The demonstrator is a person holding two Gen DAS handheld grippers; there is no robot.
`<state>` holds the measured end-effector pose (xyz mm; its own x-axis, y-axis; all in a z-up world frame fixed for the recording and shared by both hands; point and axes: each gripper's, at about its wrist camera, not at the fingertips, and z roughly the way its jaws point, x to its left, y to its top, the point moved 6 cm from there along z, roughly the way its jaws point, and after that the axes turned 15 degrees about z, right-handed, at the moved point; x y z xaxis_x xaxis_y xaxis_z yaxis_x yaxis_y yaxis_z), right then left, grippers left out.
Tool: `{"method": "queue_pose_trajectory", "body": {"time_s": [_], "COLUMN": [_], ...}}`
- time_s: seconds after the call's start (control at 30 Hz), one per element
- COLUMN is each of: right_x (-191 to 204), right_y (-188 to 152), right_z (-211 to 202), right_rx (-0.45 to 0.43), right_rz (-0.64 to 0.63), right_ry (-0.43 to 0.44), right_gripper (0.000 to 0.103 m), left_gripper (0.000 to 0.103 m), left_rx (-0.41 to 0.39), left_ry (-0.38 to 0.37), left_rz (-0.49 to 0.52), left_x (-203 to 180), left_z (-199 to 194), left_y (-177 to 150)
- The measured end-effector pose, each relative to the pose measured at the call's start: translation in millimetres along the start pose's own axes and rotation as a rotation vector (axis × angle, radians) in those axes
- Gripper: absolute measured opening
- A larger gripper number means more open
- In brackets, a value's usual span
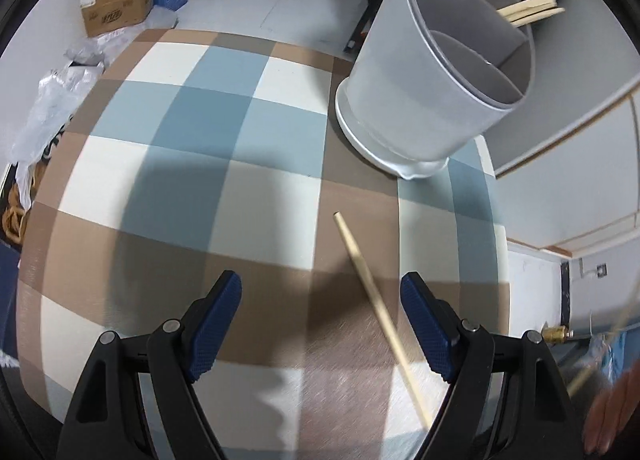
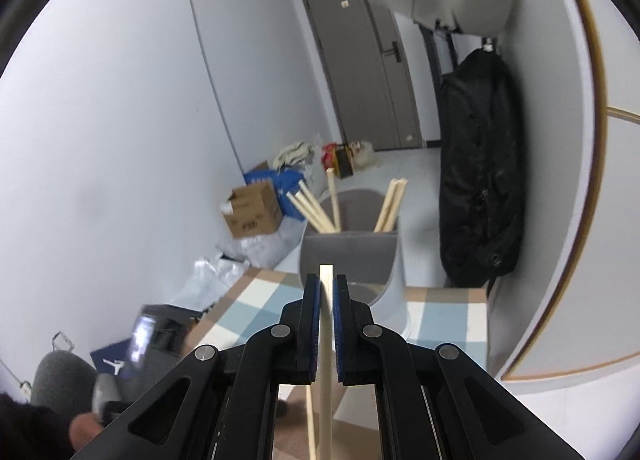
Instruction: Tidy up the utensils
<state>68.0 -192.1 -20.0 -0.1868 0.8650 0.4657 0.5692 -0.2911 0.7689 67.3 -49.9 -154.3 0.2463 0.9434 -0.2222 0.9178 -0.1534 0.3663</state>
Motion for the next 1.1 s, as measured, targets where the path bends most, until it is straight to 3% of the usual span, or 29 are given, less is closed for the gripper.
{"method": "queue_pose_trajectory", "body": {"time_s": [0.1, 0.17, 0.27, 0.4, 0.5, 0.57, 0.83, 1.1], "right_x": [-7.4, -15.0, -23.0, -31.1, -35.7, -36.7, -38.1, -34.4], "right_y": [7.4, 13.0, 20.3, 27.1, 29.7, 29.9, 29.9, 27.5], "right_z": [-13.0, -21.1, -30.5, -39.9, -44.2, -44.3, -46.0, -47.2], "right_rx": [-0.032, -0.053, -0.075, -0.101, -0.111, -0.117, -0.124, -0.137], "right_rz": [0.039, 0.067, 0.102, 0.131, 0.152, 0.156, 0.165, 0.149], "right_ry": [0.029, 0.043, 0.053, 0.063, 0.065, 0.062, 0.061, 0.046], "right_gripper": [0.005, 0.006, 0.006, 0.006, 0.006, 0.006, 0.006, 0.006], "left_gripper": [0.076, 0.064, 0.059, 0.055, 0.031, 0.003, 0.000, 0.000], "left_rx": [0.026, 0.042, 0.074, 0.094, 0.112, 0.113, 0.061, -0.146], "left_ry": [0.034, 0.037, 0.022, 0.102, 0.174, 0.170, 0.107, 0.064], "left_rz": [-0.028, -0.057, -0.095, -0.096, -0.093, -0.106, -0.135, -0.085], "left_x": [-2.4, -4.1, -9.2, -10.8, -8.5, -5.2, 10.3, 8.7], "left_z": [7.6, 12.2, 22.1, 23.2, 23.3, 22.7, 12.4, -41.7], "left_y": [6.4, 9.0, 14.6, 18.7, 21.7, 22.5, 15.2, 7.7]}}
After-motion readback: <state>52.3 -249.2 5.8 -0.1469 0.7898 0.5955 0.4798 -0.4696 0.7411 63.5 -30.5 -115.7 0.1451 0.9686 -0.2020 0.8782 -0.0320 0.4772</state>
